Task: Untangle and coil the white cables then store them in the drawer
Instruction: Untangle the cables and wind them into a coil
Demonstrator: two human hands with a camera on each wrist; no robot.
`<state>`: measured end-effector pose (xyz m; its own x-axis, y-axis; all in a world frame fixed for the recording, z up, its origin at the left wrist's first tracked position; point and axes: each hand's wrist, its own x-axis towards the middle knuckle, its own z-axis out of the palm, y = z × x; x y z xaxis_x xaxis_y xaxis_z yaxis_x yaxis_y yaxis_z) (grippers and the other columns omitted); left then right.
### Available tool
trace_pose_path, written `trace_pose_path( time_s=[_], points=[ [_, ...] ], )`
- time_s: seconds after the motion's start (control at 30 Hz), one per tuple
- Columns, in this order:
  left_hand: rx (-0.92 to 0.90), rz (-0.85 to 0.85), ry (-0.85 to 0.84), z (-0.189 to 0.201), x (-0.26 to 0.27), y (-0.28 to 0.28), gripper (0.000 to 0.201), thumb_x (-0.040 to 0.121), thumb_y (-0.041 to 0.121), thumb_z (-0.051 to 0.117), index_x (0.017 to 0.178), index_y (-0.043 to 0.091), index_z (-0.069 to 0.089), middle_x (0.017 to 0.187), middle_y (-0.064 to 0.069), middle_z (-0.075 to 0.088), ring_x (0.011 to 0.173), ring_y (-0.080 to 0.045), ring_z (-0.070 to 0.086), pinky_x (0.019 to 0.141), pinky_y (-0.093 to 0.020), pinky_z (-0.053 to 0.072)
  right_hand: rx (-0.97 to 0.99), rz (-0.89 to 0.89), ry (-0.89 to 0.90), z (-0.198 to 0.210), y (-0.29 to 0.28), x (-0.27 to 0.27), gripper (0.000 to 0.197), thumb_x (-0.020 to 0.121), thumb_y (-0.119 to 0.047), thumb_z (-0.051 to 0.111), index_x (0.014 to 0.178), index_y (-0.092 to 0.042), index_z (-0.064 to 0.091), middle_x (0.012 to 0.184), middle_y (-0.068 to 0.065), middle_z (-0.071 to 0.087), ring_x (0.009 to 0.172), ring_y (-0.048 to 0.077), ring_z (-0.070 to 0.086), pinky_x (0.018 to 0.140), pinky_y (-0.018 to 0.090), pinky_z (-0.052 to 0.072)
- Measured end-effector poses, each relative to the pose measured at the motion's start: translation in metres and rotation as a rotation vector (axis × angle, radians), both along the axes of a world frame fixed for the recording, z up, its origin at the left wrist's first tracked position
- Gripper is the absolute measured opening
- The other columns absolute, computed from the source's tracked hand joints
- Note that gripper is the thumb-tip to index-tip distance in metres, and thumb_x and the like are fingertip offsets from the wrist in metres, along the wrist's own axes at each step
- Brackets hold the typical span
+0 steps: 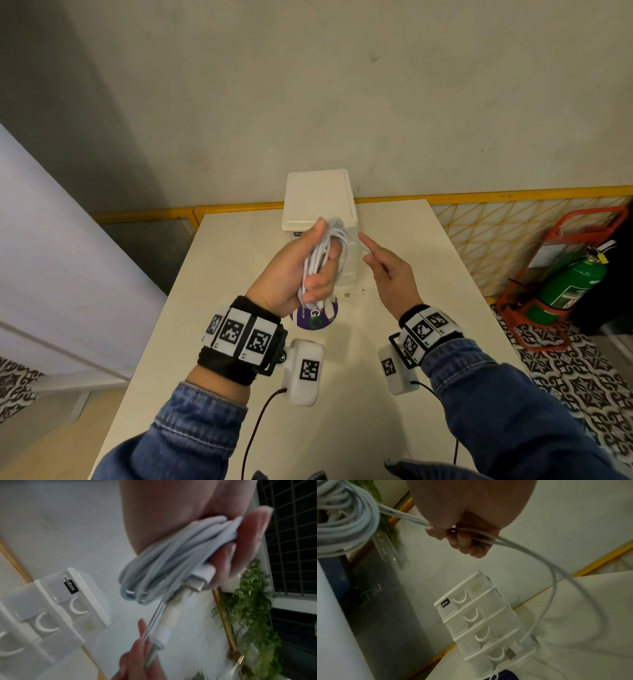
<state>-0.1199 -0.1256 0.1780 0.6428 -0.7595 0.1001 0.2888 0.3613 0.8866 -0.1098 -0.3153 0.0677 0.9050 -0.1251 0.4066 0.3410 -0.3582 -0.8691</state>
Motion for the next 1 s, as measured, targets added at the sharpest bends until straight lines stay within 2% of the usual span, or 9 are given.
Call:
trace_pose_path(
  time_s=[0.07,0.17,0.3,0.4,0.53,0.63,0.8,0.93,1.0],
  points=[
    [-0.113,0.028,-0.006,0.004,0.006,0.006,0.035,0.091,0.043,0.047,0.074,0.012,0.050,0.039,0.008,0.042,0.026,-0.005,0.037,0.031,-0.014,0.028,0.023,-0.012,0.052,-0.003,-0.006,-0.003,0.035,0.094,-0.013,0.048,0.124,-0.031,0.052,0.116,-0.017,0.059,0.102,-0.019,0.051,0.093,0.002,0.036],
    [-0.146,0.122,0.032,0.008,0.012,0.016,0.028,0.080,0.036,0.068,0.073,0.014,0.052,0.037,0.009,0.042,0.027,-0.004,0.037,0.032,-0.015,0.031,0.045,-0.004,0.138,-0.006,-0.010,-0.008,0.027,0.094,-0.014,0.049,0.115,-0.025,0.063,0.112,-0.010,0.064,0.098,-0.020,0.052,0.090,0.001,0.037],
    [-0.238,0.210,0.006,0.008,0.015,0.018,0.025,0.082,0.028,0.066,0.075,0.014,0.047,0.042,0.009,0.044,0.032,-0.004,0.039,0.036,-0.016,0.031,0.006,-0.013,0.221,-0.012,-0.007,-0.013,0.025,0.095,-0.017,0.047,0.113,-0.020,0.064,0.095,-0.021,0.061,0.083,-0.022,0.052,0.080,-0.001,0.037],
    [-0.291,0.373,0.003,0.013,0.020,0.020,0.021,0.090,0.022,0.055,0.070,0.016,0.050,0.045,0.008,0.043,0.036,-0.005,0.039,0.038,-0.015,0.035,-0.010,0.019,0.353,-0.024,-0.007,-0.018,0.025,0.096,-0.018,0.044,0.113,-0.019,0.062,0.071,-0.022,0.051,0.065,-0.006,0.052,0.069,0.012,0.039],
    [-0.336,0.696,0.157,0.007,0.035,0.023,0.029,0.095,0.021,0.049,0.067,0.019,0.043,0.046,0.008,0.041,0.039,-0.005,0.038,0.041,-0.016,0.036,-0.044,-0.001,0.478,-0.038,0.002,-0.023,0.009,0.094,-0.023,0.047,0.097,-0.021,0.056,0.071,-0.009,0.051,0.064,0.008,0.047,0.068,0.025,0.038],
    [-0.237,0.914,0.087,-0.003,0.040,0.024,0.028,0.095,0.020,0.053,0.069,0.018,0.042,0.049,0.006,0.043,0.042,-0.008,0.042,0.045,-0.019,0.038,-0.169,0.034,0.463,-0.041,0.013,-0.026,0.015,0.092,-0.027,0.051,0.083,-0.014,0.055,0.067,-0.001,0.054,0.066,0.017,0.047,0.069,0.031,0.037],
    [0.003,1.139,-0.160,-0.010,0.041,0.027,0.023,0.092,0.022,0.058,0.072,0.019,0.046,0.053,0.003,0.049,0.045,-0.012,0.047,0.047,-0.025,0.043,-0.269,0.169,0.451,-0.044,0.026,-0.030,0.024,0.096,-0.024,0.045,0.105,-0.021,0.066,0.106,0.001,0.069,0.093,0.016,0.058,0.084,0.029,0.043],
    [0.245,1.291,-0.310,-0.018,0.040,0.026,0.020,0.088,0.027,0.063,0.086,0.014,0.048,0.058,0.001,0.053,0.049,-0.013,0.052,0.053,-0.028,0.047,-0.372,0.229,0.428,-0.044,0.038,-0.036,0.025,0.096,-0.029,0.043,0.109,-0.029,0.063,0.102,-0.001,0.069,0.088,0.019,0.060,0.080,0.031,0.045],
    [0.373,1.316,-0.364,-0.022,0.042,0.026,0.023,0.085,0.031,0.066,0.087,0.016,0.048,0.062,0.001,0.055,0.052,-0.011,0.054,0.060,-0.028,0.049,-0.440,0.298,0.380,-0.042,0.043,-0.038,0.028,0.096,-0.027,0.043,0.119,-0.028,0.059,0.109,0.001,0.068,0.095,0.020,0.059,0.082,0.029,0.043]
  ],
)
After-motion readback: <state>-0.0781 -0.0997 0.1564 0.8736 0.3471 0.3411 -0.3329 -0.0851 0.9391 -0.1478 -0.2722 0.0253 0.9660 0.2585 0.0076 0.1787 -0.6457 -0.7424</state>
